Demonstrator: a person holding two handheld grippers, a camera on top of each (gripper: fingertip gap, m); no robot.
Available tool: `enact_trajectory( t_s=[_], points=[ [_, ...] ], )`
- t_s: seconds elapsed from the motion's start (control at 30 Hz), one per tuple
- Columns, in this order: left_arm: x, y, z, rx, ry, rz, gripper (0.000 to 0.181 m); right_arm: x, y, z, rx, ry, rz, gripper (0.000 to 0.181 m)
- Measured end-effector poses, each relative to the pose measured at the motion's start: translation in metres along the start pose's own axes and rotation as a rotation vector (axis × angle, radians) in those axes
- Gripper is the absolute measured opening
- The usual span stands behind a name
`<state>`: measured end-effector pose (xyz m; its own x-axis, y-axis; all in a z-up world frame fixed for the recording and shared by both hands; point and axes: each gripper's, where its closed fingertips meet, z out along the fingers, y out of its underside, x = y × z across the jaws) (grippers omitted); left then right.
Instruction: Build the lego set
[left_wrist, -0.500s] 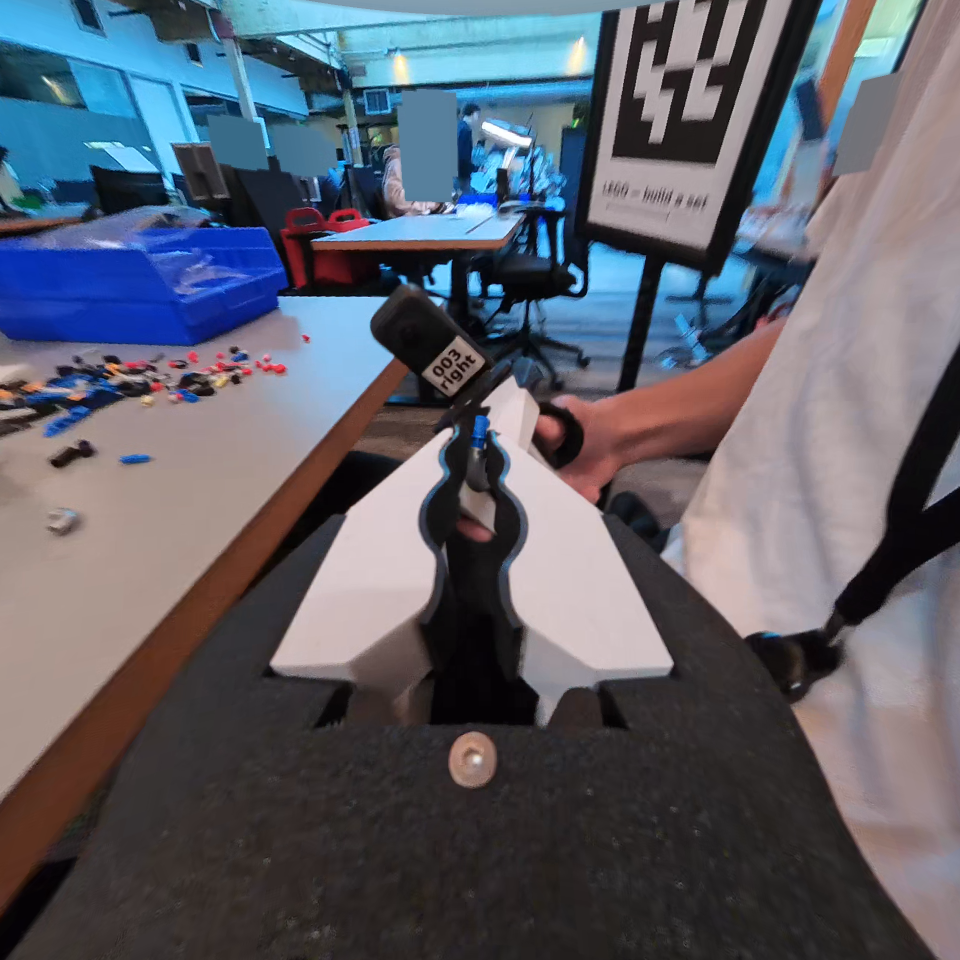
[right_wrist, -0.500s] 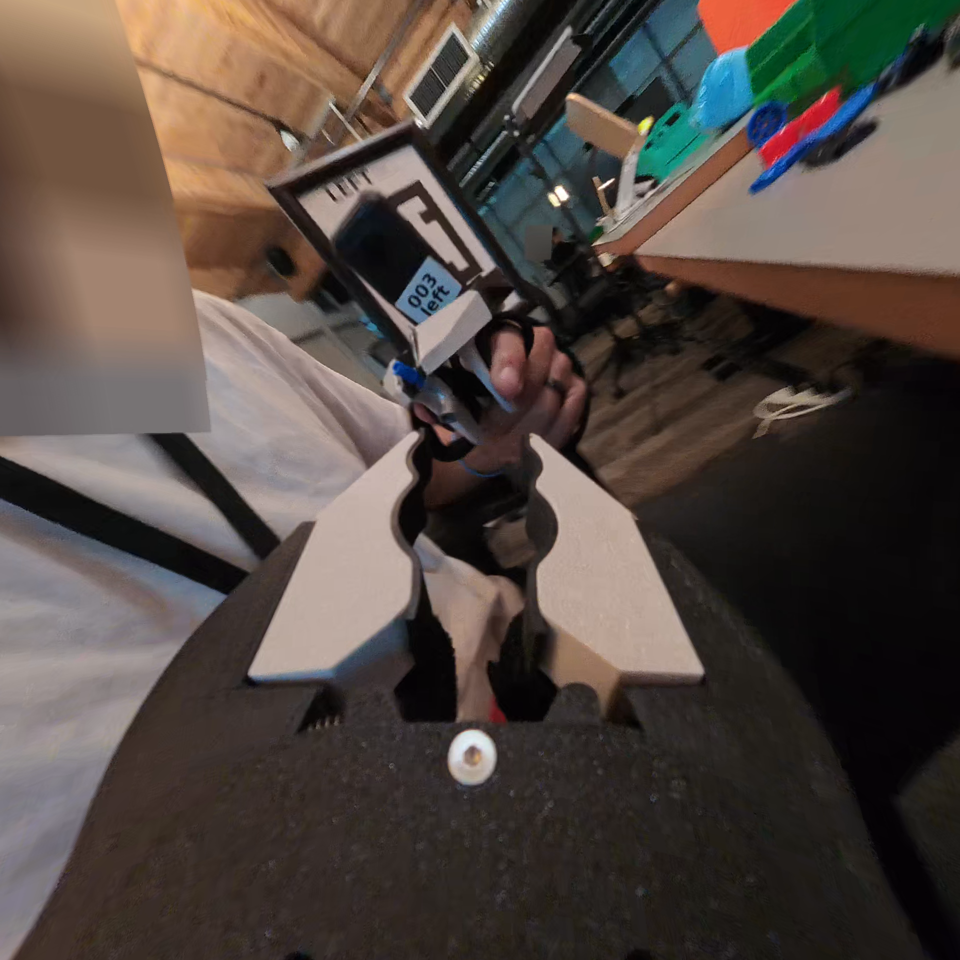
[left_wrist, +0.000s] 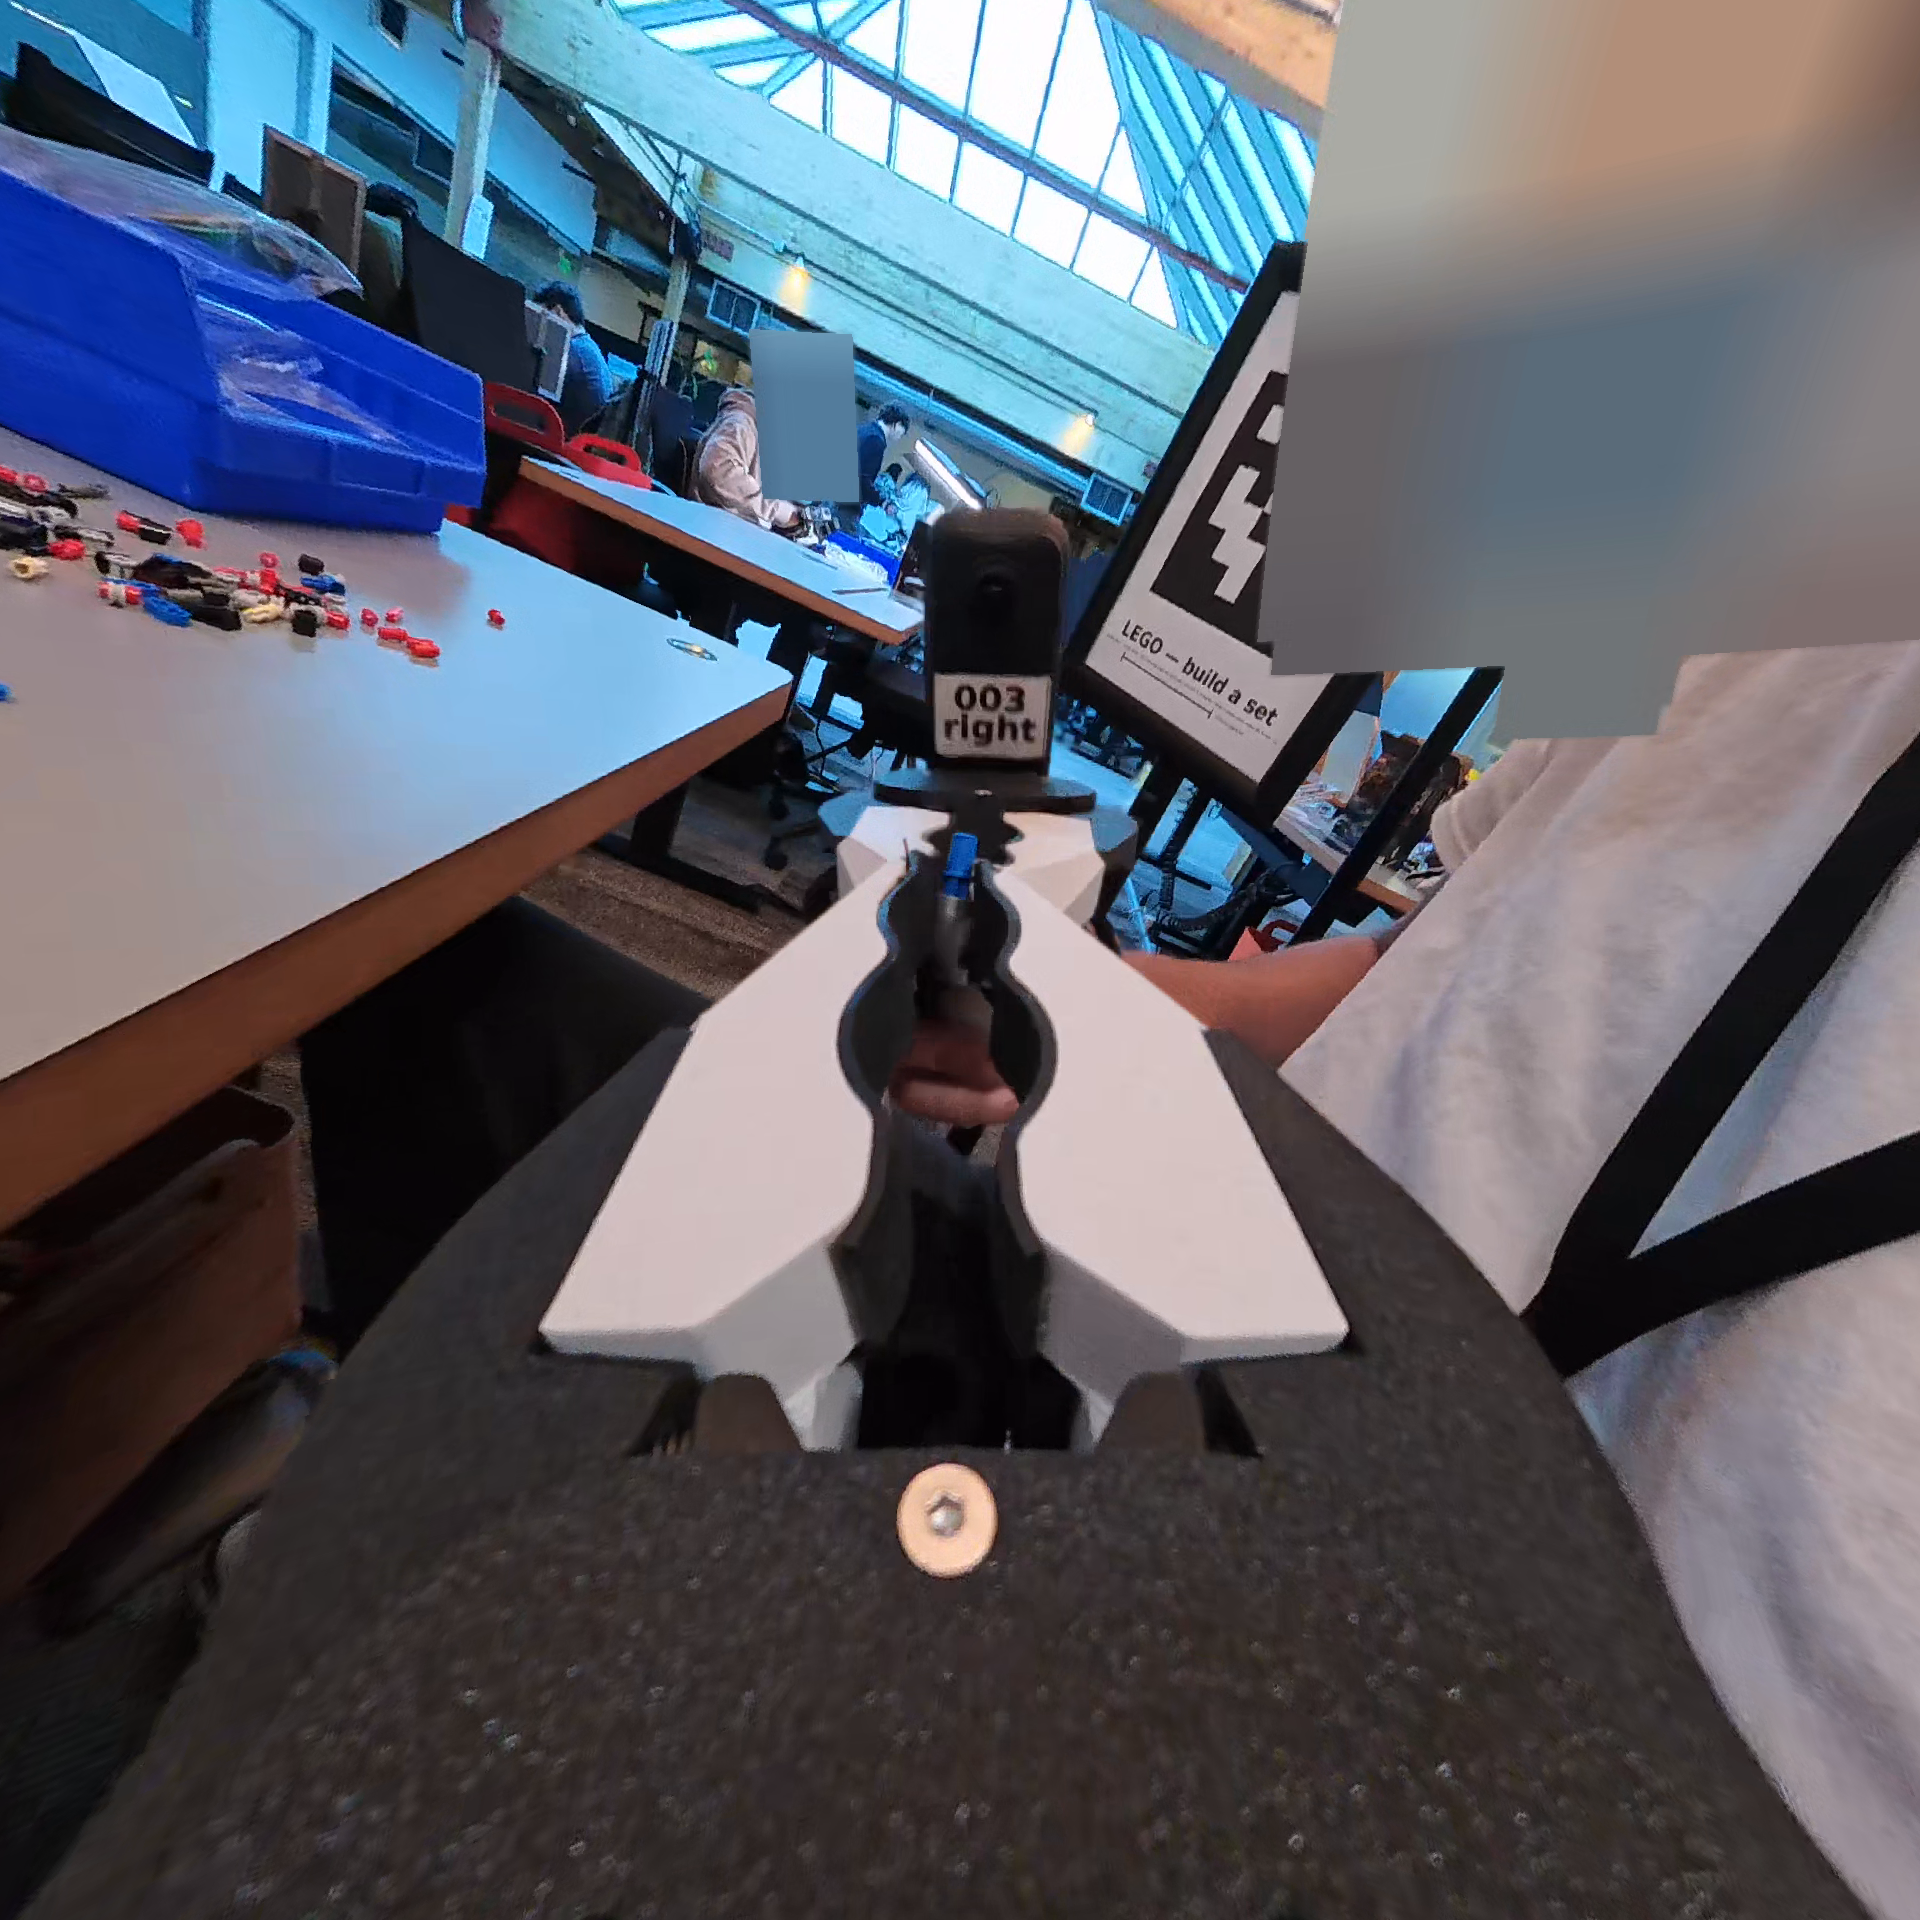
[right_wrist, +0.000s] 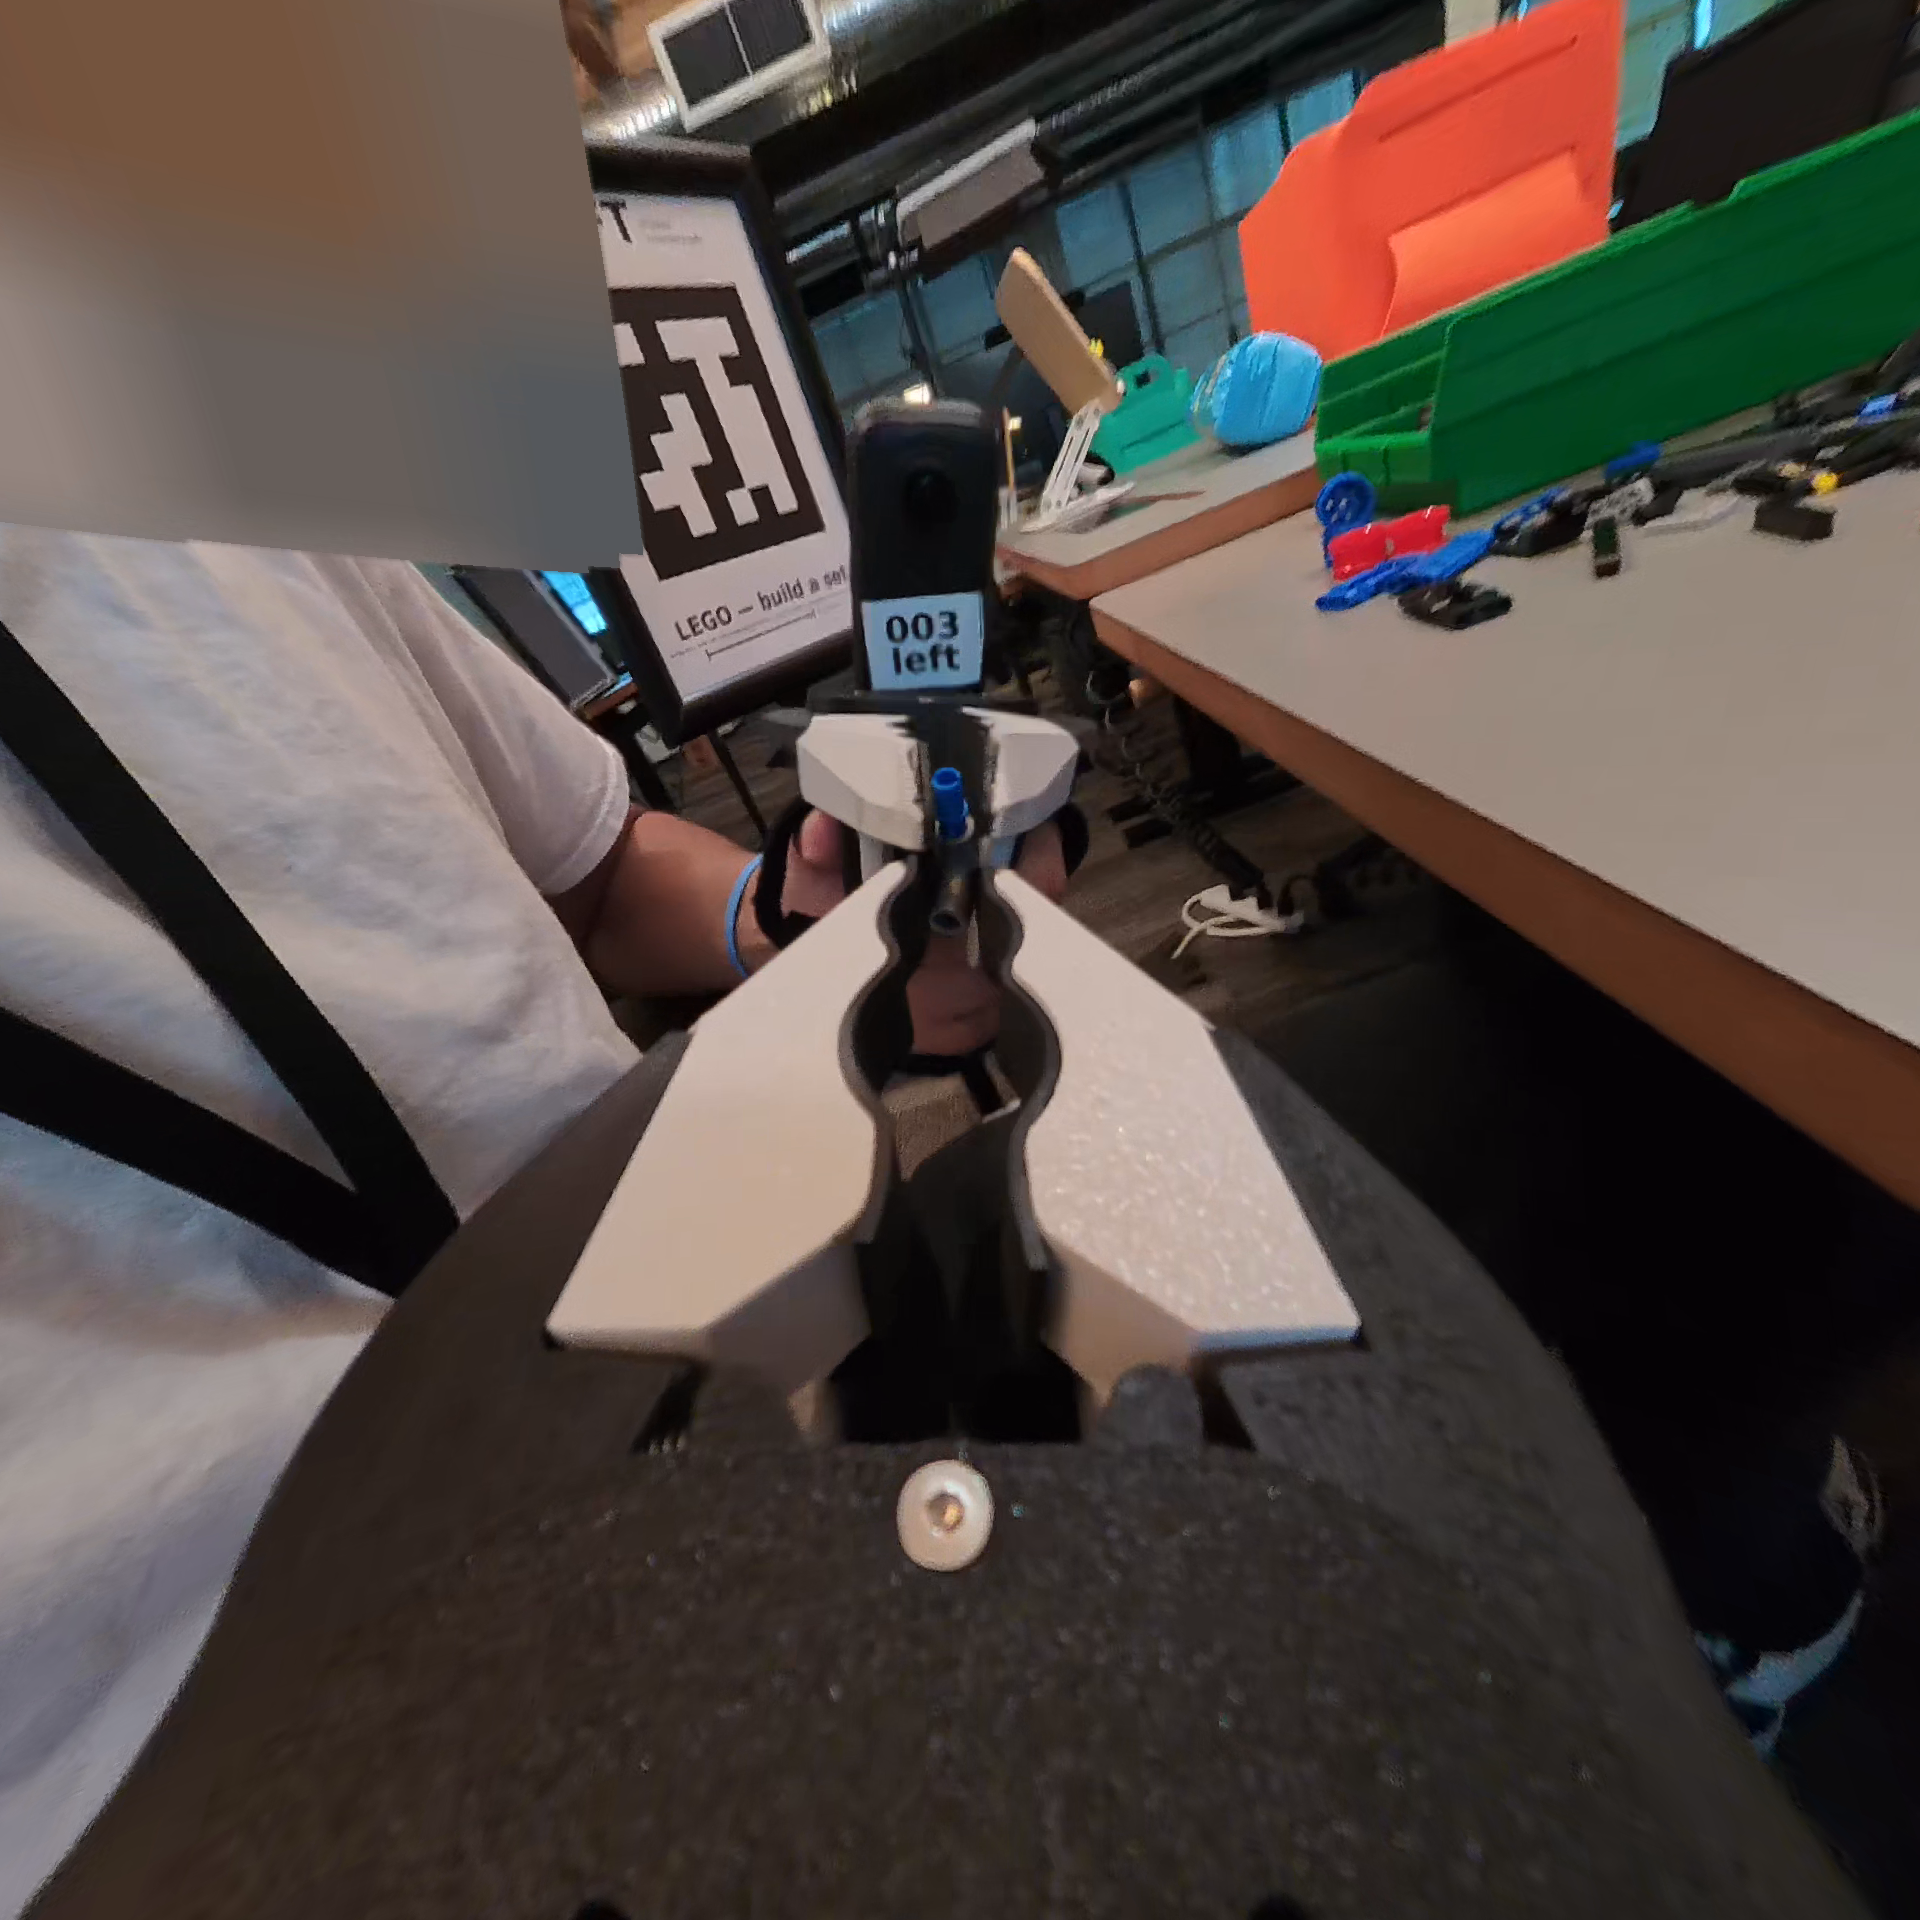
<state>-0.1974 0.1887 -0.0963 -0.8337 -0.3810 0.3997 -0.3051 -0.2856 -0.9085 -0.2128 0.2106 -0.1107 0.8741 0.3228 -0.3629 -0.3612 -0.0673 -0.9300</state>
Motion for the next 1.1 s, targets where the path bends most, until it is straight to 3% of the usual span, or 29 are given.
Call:
enact_trajectory(
  t_s=[0.17, 1.1],
  points=[
    [0.005, 0.008, 0.0, -0.055, 0.039, 0.006, 0.005, -0.004, 0.008, -0.003, -0.075, -0.031, 0.005, 0.007],
    [0.01, 0.013, -0.002, -0.119, 0.013, 0.165, 0.004, -0.009, 0.011, -0.004, -0.079, -0.087, 0.068, 0.007]
  ],
)
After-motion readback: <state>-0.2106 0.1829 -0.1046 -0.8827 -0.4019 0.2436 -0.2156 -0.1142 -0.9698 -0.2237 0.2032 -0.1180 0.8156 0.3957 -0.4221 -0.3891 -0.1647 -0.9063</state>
